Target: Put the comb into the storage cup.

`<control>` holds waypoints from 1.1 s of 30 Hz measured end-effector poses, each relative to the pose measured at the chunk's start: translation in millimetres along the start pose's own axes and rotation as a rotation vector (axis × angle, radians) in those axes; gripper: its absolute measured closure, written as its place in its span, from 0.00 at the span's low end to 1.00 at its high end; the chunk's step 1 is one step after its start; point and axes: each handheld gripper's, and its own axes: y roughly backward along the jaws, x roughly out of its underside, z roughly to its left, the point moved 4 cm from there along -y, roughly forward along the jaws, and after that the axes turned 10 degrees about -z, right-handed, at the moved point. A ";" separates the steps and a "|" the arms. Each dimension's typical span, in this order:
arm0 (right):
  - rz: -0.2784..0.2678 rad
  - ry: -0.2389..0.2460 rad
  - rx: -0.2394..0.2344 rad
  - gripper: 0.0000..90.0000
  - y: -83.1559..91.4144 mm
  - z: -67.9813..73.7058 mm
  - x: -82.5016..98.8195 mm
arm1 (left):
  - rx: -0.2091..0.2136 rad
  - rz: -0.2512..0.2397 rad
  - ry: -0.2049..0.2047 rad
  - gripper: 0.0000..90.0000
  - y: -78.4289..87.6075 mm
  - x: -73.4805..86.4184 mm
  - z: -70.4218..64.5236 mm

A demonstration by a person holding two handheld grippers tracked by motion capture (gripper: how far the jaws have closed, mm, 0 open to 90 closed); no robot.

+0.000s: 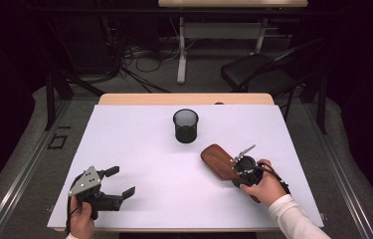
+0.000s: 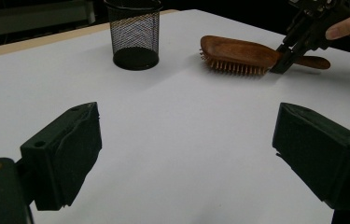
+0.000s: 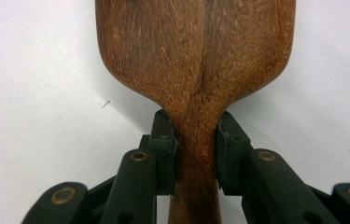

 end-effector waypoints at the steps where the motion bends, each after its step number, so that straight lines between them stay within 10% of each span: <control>1: -0.019 -0.001 -0.002 0.80 -0.9 -0.3 0.3 | 0.000 0.000 0.000 0.09 0.1 0.0 0.0; 21: -0.087 -0.004 -0.009 0.80 4.9 1.1 7.4 | 0.001 0.006 0.000 0.09 -0.5 0.3 -0.2; 22: -0.172 -0.017 -0.015 0.80 -0.2 1.8 7.0 | 0.000 0.002 0.000 0.09 -0.7 0.4 -0.2; 25: -0.125 -0.015 -0.003 0.80 5.2 1.5 8.8 | 0.004 0.005 0.001 0.09 -0.6 0.4 -0.1; 33: -0.216 -0.029 0.002 0.80 10.9 3.7 6.9 | 0.003 0.002 0.002 0.09 -1.4 0.6 0.0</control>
